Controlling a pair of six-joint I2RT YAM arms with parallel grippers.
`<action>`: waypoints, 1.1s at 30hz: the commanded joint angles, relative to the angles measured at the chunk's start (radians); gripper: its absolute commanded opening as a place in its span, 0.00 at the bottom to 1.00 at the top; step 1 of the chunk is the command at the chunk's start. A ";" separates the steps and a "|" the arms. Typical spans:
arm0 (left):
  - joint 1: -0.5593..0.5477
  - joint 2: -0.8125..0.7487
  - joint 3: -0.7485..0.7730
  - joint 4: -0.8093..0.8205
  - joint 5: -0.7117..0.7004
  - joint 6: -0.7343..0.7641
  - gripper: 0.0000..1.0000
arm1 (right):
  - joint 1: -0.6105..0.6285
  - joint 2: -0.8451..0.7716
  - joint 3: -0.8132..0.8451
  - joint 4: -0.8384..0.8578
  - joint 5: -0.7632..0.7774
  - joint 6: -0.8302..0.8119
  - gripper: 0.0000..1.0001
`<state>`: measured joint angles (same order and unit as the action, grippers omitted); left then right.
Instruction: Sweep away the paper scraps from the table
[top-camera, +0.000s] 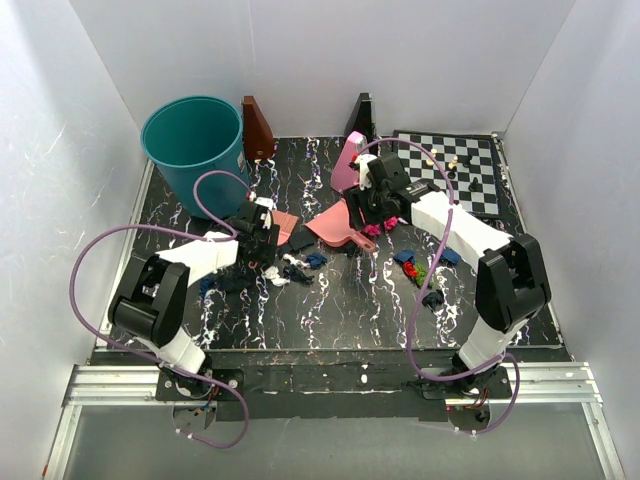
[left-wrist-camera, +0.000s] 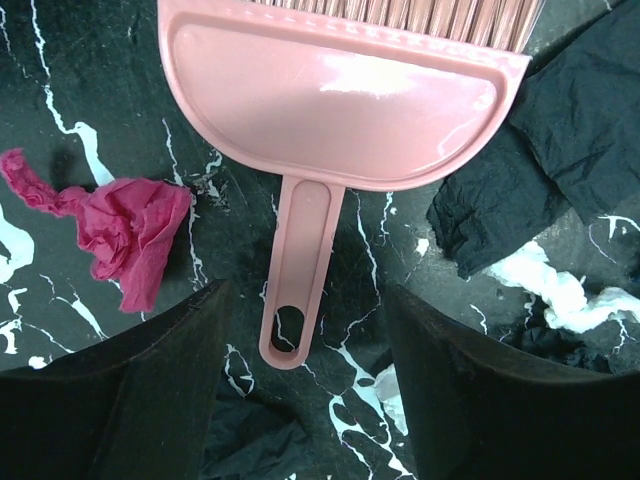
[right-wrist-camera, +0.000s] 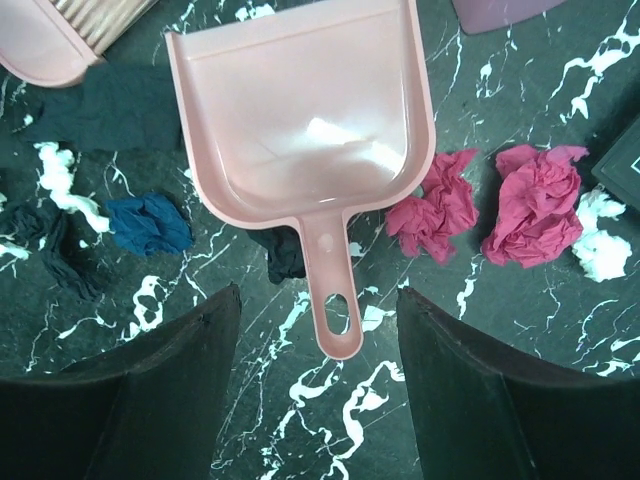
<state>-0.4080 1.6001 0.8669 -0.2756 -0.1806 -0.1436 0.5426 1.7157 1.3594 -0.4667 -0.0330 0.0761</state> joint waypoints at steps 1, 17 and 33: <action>-0.003 0.015 0.061 -0.042 0.016 0.024 0.61 | -0.006 -0.033 -0.014 0.048 -0.015 0.014 0.71; 0.032 0.153 0.167 -0.149 0.035 -0.027 0.49 | -0.006 -0.076 -0.052 0.091 -0.059 0.027 0.71; 0.040 0.048 0.179 -0.165 0.144 -0.059 0.09 | -0.007 -0.134 -0.060 0.091 -0.097 0.031 0.71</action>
<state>-0.3462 1.7691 1.0698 -0.4332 -0.0498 -0.1837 0.5388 1.6218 1.3106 -0.4076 -0.1081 0.1013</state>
